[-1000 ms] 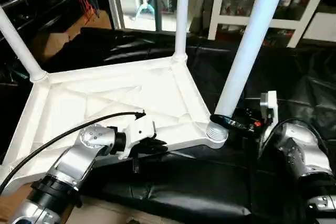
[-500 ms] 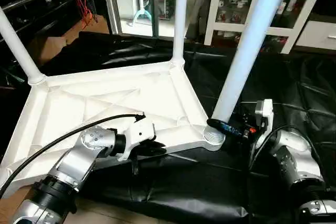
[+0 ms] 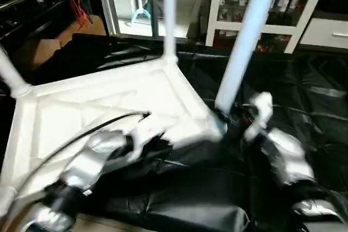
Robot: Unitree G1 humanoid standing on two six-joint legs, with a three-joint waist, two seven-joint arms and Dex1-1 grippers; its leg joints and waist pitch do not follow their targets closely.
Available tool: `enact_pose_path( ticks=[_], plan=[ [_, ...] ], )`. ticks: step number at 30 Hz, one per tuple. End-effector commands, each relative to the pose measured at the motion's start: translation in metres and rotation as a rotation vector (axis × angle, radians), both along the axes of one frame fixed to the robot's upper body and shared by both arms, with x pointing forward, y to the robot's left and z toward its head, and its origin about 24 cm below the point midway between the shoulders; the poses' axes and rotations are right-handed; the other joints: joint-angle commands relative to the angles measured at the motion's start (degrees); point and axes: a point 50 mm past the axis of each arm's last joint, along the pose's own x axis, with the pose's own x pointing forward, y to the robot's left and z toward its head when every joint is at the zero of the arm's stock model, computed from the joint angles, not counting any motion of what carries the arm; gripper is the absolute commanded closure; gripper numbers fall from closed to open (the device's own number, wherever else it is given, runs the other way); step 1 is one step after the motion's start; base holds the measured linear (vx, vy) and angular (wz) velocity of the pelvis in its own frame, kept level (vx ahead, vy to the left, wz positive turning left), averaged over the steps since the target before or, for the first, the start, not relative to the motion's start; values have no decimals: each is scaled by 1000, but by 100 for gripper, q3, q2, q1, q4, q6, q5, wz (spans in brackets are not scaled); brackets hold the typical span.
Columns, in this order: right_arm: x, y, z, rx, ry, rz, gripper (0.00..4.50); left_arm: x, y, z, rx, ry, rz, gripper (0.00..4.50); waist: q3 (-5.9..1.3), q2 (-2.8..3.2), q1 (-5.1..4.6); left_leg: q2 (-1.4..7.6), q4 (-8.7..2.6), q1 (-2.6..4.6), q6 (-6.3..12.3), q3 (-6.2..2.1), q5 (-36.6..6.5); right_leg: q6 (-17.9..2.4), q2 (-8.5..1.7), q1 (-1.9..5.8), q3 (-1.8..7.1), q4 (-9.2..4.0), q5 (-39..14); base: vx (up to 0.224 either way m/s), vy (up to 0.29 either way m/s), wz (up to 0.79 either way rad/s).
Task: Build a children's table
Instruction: Insert table leg to table base
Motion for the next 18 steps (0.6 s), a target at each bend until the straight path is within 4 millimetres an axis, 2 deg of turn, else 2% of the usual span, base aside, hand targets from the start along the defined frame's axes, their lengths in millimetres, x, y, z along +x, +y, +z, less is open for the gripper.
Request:
enact_pose_path(
  ticks=[1,2,4,5,6,7,9,11,14,15,18],
  plan=[
    [-21,-37,-58,-81,320,-337,264,10,-3,18,-2,-76,43,450,-148,-3,-34,297,-441,-13,244,-126,-928,-1365,-526,115,352,-587,-537,0,0,0],
    [-19,-35,-61,-94,340,-413,264,15,-8,18,26,-94,122,450,-121,7,-51,306,-463,-17,226,-128,-925,-1357,-518,102,348,-597,-515,0,0,0],
    [-18,-34,-65,-119,356,-483,264,20,-15,19,31,-105,205,450,-138,15,-48,308,-453,23,180,-126,-992,-1363,-521,93,348,-608,-535,0,0,0],
    [-16,-24,-70,-173,361,-569,264,27,-38,21,24,-115,330,450,-135,10,-56,313,-455,6,166,-121,-928,-1390,-516,100,350,-599,-383,0,0,0],
    [-16,-24,-70,-173,361,-569,264,27,-38,21,24,-115,330,450,-137,15,-43,319,-451,21,142,-120,-890,-1400,-521,90,350,-597,-325,0,0,0],
    [-15,-18,-71,-186,358,-602,264,28,-50,22,18,-116,358,450,-163,6,-12,301,-430,10,181,-119,-778,-1401,-521,115,348,-590,-125,0,0,0],
    [-15,-18,-71,-186,358,-602,264,28,-50,22,18,-116,358,450,-189,-4,-5,295,-414,-39,344,-133,-429,-1387,-511,165,332,-532,568,0,0,0],
    [-15,-18,-71,-186,358,-602,264,28,-50,22,18,-116,358,450,-181,-16,-7,281,-408,-53,501,-125,-405,-1374,-510,169,327,-529,860,0,0,0],
    [-15,-18,-71,-186,358,-602,264,28,-50,22,18,-116,358,450,-153,-22,-5,290,-429,-48,535,-122,-632,-1349,-523,161,323,-572,564,0,0,0],
    [-15,-18,-71,-186,358,-602,264,28,-50,22,18,-116,358,450,-141,-16,-10,305,-453,-39,466,-128,-791,-1320,-522,153,322,-598,250,0,0,0],
    [-15,-18,-71,-186,358,-602,264,28,-50,22,18,-116,358,450,-133,-13,-17,318,-474,-28,382,-132,-896,-1296,-517,142,327,-614,76,0,0,0]
  ],
)
